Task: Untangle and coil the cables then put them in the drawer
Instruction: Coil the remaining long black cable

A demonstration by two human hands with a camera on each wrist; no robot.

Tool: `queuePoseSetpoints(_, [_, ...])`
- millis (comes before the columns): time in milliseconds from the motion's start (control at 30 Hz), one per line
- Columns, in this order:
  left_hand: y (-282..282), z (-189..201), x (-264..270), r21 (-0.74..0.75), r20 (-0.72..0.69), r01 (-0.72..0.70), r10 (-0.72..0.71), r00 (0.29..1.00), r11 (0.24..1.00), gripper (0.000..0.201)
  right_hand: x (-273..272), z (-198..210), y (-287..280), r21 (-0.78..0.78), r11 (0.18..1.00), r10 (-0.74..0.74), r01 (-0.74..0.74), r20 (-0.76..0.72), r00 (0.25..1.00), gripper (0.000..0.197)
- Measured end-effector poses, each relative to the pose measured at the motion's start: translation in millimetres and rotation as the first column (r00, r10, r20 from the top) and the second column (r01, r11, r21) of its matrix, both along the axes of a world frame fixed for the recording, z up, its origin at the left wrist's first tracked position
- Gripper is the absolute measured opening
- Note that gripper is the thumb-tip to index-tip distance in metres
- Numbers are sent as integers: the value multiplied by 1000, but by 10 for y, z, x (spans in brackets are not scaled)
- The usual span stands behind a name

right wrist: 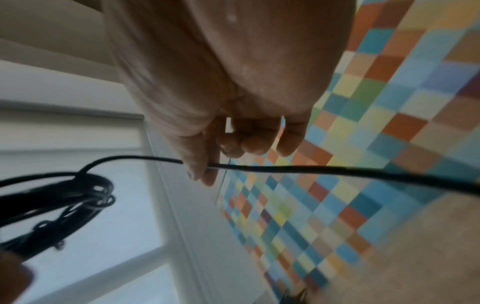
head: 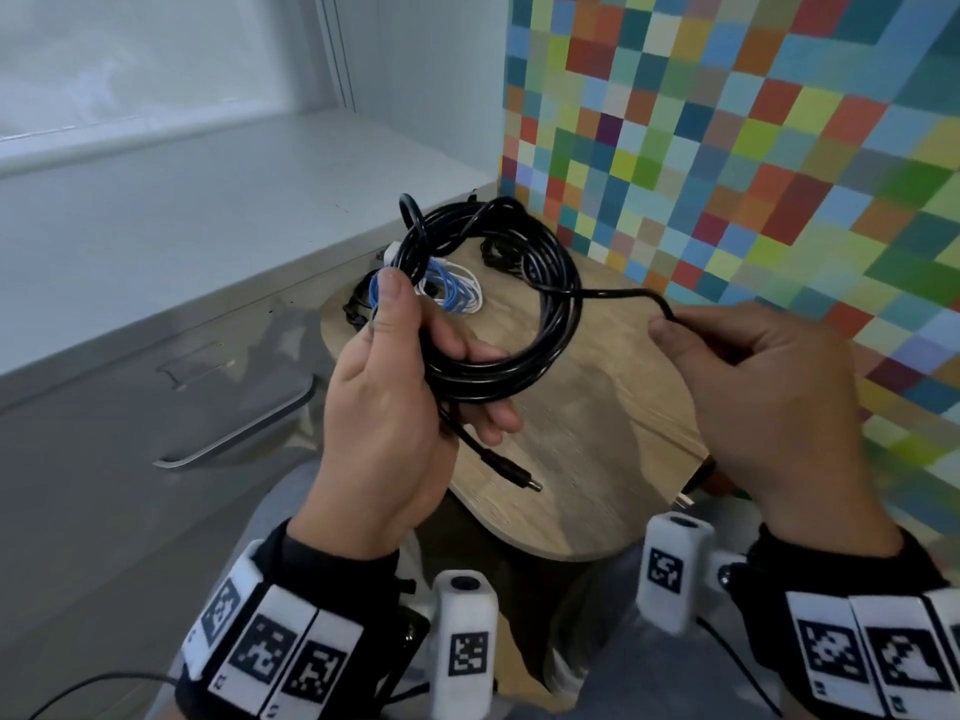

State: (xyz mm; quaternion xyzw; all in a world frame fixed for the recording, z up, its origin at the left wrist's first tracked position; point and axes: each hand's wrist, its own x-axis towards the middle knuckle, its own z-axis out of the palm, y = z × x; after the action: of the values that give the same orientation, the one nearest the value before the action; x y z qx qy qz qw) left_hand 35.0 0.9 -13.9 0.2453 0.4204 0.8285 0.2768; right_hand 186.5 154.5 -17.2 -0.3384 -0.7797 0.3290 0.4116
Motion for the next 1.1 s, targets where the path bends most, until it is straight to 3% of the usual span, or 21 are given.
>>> queuePoseSetpoints(100, [10,5,72,69,23,58,-59,998,996,49,-129,-25,-122,-278,940,142,-197,-206,968,13])
queuePoseSetpoints(200, [24,-22,96,109,5,103,-105,994,989,49,-252,-25,-265,-485,717,270,-500,-468,841,23])
queuePoseSetpoints(333, [34,-46,102,92,-41,124,-121,992,988,47,-271,18,-395,-443,407,365,-799,-723,586,47])
queuePoseSetpoints(400, [47,-53,110,70,-66,95,-91,994,993,48,-258,23,-427,-372,340,419,-863,-762,494,60])
queuePoseSetpoints(467, [64,-73,113,44,-86,37,-33,996,998,48,-268,17,-451,-362,397,450,-843,-724,523,69])
queuePoseSetpoints(533, [81,-92,117,9,-117,-28,29,993,1000,48,-309,4,-501,-401,525,415,-751,-649,637,54])
queuePoseSetpoints(600, [95,-110,136,-34,-184,-81,74,980,996,48,-369,-2,-575,-449,589,339,-671,-617,710,31])
queuePoseSetpoints(700, [120,-162,148,-70,-297,-182,153,942,981,51,-418,-17,-617,-553,528,232,-645,-637,735,23])
queuePoseSetpoints(833, [167,-269,101,-84,-509,-341,254,823,936,46,-440,-14,-605,-557,451,209,-697,-693,690,24])
queuePoseSetpoints(900, [182,-285,105,-89,-548,-377,270,792,922,43,-462,1,-613,-577,425,150,-698,-715,682,24])
queuePoseSetpoints(1033, [198,-310,123,-147,-552,-474,326,768,868,48,-473,27,-642,-591,450,146,-669,-691,708,8])
queuePoseSetpoints(1100, [188,-312,104,-144,-553,-495,345,758,857,47,-481,12,-638,-586,481,187,-652,-658,729,20])
